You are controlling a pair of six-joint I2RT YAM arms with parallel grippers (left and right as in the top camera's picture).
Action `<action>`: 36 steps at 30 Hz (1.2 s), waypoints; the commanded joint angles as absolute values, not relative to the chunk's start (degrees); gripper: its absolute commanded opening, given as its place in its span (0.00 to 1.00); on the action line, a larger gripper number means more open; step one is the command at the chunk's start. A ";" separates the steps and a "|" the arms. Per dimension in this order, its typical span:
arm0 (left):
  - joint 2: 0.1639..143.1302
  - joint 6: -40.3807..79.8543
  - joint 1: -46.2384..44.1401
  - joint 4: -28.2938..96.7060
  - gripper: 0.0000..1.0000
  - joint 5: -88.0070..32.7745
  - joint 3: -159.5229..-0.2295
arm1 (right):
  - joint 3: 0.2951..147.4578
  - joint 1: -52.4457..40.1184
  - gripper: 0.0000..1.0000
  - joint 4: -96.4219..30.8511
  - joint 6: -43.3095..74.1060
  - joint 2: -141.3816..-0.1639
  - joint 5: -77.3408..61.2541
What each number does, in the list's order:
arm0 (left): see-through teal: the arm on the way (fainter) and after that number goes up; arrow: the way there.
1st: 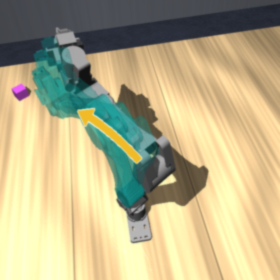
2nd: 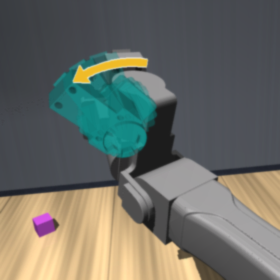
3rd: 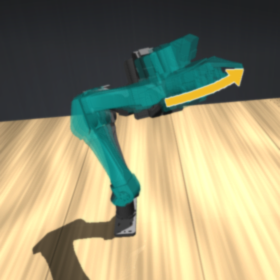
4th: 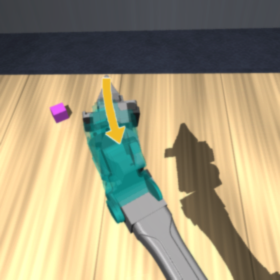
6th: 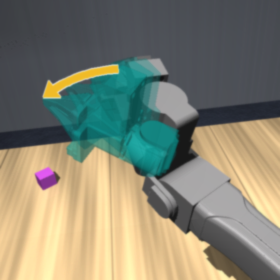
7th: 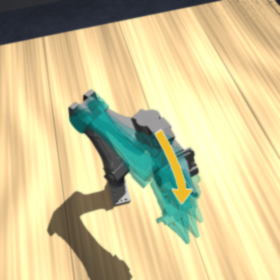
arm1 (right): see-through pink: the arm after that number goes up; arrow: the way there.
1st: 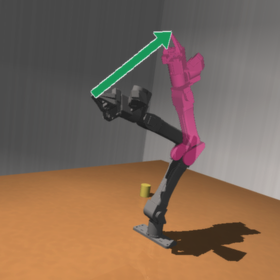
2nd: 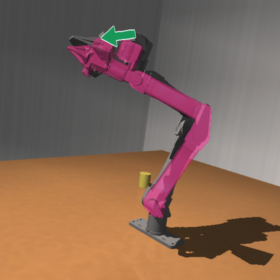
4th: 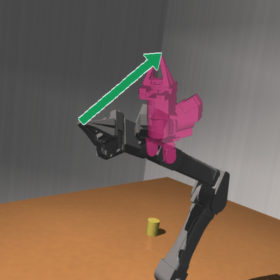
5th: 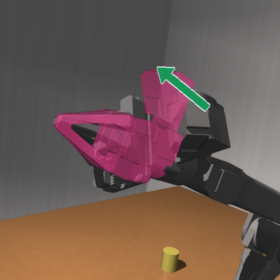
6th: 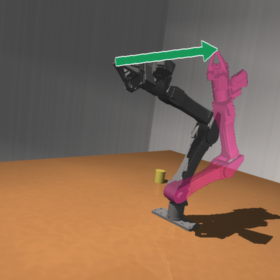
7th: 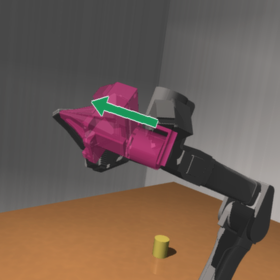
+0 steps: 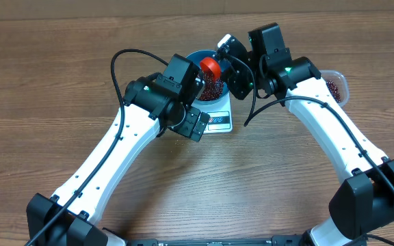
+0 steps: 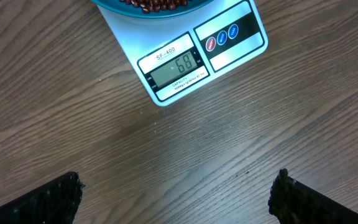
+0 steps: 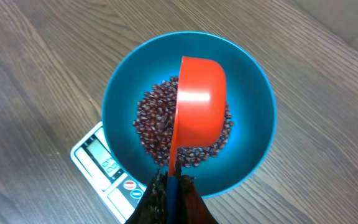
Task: Scoop item into bowl and weigh 150g on scale
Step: 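Tilt the red cup with the right gripper to pour beans into bowl, then hold the emptied red cup tilted over the teal bowl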
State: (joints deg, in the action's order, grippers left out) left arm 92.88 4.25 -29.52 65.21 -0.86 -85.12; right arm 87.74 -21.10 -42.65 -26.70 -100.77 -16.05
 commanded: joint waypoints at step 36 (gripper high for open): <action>92.25 3.38 -29.63 65.36 1.00 -0.67 -85.65 | 90.24 -19.68 0.04 -40.62 -14.94 -97.60 -10.44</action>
State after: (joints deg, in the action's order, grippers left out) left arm 92.88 4.25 -29.52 65.21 -0.86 -85.12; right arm 87.81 -20.86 -40.99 -22.37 -100.75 -12.14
